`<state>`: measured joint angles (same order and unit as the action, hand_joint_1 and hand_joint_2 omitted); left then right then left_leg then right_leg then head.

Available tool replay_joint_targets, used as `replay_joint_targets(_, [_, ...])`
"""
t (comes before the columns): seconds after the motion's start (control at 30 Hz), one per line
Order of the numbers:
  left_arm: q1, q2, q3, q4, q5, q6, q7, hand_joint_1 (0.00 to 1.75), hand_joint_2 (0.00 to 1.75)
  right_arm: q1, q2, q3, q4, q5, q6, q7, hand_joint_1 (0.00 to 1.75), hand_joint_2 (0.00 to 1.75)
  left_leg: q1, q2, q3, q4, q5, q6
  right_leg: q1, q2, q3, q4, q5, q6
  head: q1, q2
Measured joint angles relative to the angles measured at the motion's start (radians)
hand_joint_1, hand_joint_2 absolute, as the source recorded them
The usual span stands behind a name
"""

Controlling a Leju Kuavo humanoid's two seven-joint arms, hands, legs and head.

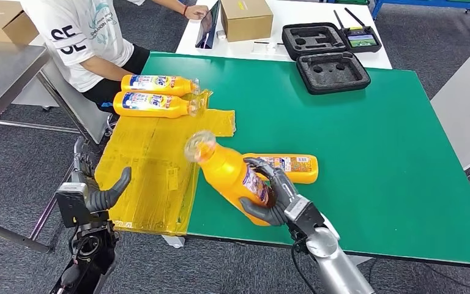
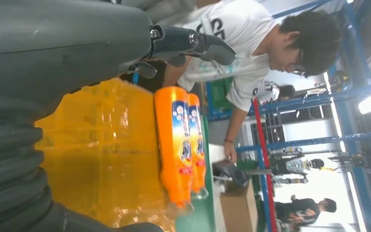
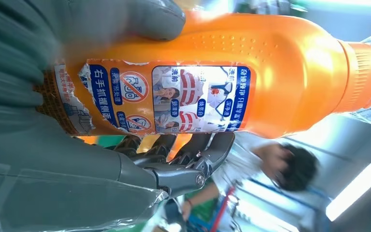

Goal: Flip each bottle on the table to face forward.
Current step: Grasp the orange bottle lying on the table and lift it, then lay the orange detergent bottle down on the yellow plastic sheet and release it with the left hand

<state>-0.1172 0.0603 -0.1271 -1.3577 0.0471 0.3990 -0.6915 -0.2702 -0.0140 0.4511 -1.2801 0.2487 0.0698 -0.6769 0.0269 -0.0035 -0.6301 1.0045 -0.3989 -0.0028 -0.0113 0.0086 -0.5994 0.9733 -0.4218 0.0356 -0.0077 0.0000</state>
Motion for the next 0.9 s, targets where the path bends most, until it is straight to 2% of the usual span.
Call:
replay_joint_targets(0.27, [0.019, 0.001, -0.025, -0.09, 0.132, -0.131, 0.066, 0.0, 1.75, 0.024, 0.044, -0.052, -0.032, -0.031, -0.02, -0.003, 1.75, 1.75, 0.0, 0.0, 0.0, 0.0, 0.0, 0.0, 0.0, 0.0, 0.0, 0.0, 0.0, 0.0, 0.0, 0.0])
replay_joint_targets(0.33, [0.028, 0.005, -0.034, -0.115, 0.194, -0.21, 0.104, 0.0, 1.75, 0.034, 0.048, -0.062, -0.032, -0.035, -0.024, -0.002, 1.75, 1.75, 0.0, 0.0, 0.0, 0.0, 0.0, 0.0, 0.0, 0.0, 0.0, 0.0, 0.0, 0.0, 0.0, 0.0])
replay_joint_targets(0.43, [0.04, 0.018, -0.063, -0.142, 0.282, -0.376, 0.17, 0.0, 1.75, 0.04, 0.058, -0.082, -0.019, -0.048, -0.022, -0.004, 1.75, 1.75, 0.0, 0.0, -0.001, 0.0, 0.0, 0.0, 0.0, 0.0, -0.001, 0.0, 0.0, 0.0, 0.0, 0.0])
replay_joint_targets(0.5, [0.046, 0.027, -0.088, -0.149, 0.302, -0.443, 0.192, 0.0, 1.75, 0.041, 0.067, -0.093, 0.002, -0.053, -0.017, -0.006, 1.75, 1.75, 0.0, 0.0, -0.001, 0.0, 0.0, 0.0, 0.0, 0.0, -0.001, 0.0, 0.0, 0.0, 0.0, 0.0])
replay_joint_targets(0.73, [0.052, 0.04, -0.128, -0.159, 0.315, -0.475, 0.203, 0.0, 1.75, 0.043, 0.085, -0.107, 0.041, -0.054, -0.01, -0.013, 1.75, 1.75, 0.0, 0.0, -0.002, 0.0, 0.0, 0.0, 0.0, 0.0, -0.002, 0.0, 0.0, 0.0, 0.0, 0.0])
replay_joint_targets(0.9, [0.049, 0.048, -0.172, -0.161, 0.303, -0.542, 0.237, 0.0, 1.75, 0.033, 0.113, -0.109, 0.098, -0.045, 0.001, -0.015, 1.75, 1.75, 0.0, 0.0, -0.002, 0.0, 0.0, 0.0, 0.0, 0.0, -0.002, 0.0, 0.0, 0.0, 0.0, 0.0])
